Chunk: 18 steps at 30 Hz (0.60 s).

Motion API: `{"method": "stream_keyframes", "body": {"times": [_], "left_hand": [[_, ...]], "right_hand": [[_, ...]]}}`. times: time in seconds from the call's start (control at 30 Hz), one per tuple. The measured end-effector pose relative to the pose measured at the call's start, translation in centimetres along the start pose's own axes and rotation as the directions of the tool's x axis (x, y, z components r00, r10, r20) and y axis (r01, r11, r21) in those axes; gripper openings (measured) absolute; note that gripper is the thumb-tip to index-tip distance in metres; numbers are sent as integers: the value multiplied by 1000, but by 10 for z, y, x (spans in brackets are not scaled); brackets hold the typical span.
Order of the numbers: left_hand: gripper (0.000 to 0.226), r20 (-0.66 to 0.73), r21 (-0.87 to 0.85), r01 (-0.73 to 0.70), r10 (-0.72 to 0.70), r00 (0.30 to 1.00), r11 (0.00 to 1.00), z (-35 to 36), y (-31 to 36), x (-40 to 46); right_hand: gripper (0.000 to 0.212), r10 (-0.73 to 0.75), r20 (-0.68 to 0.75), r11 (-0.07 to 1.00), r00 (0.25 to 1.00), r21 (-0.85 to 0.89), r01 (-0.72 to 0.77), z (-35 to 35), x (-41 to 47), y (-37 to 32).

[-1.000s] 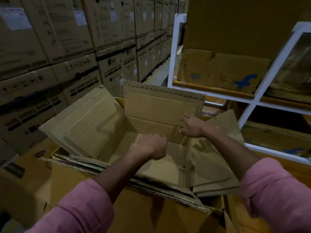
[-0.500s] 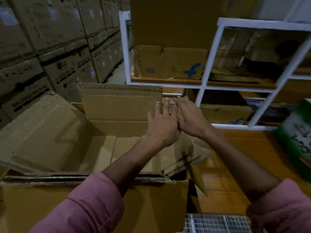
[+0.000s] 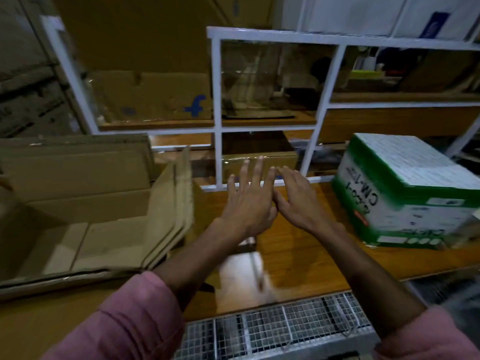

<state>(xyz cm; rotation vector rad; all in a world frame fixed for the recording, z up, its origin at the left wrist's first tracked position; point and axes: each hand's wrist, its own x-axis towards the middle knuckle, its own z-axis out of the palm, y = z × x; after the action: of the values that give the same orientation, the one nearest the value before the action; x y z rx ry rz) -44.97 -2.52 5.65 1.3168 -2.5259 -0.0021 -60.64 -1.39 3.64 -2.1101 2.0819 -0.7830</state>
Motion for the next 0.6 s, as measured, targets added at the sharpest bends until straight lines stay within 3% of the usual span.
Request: {"method": "stream_keyframes", "body": {"times": [0.17, 0.43, 0.6], "left_hand": [[87, 49, -7, -65, 65, 997, 998, 39, 94, 37], [82, 142, -95, -183, 195, 970, 979, 77, 194, 88], [83, 170, -111, -247, 263, 950, 963, 98, 219, 125]], "right_hand": [[77, 105, -14, 994, 994, -41, -106, -39, -39, 104], [90, 265, -44, 959, 963, -97, -268, -91, -77, 222], [69, 302, -67, 948, 951, -81, -307, -102, -74, 259]]}}
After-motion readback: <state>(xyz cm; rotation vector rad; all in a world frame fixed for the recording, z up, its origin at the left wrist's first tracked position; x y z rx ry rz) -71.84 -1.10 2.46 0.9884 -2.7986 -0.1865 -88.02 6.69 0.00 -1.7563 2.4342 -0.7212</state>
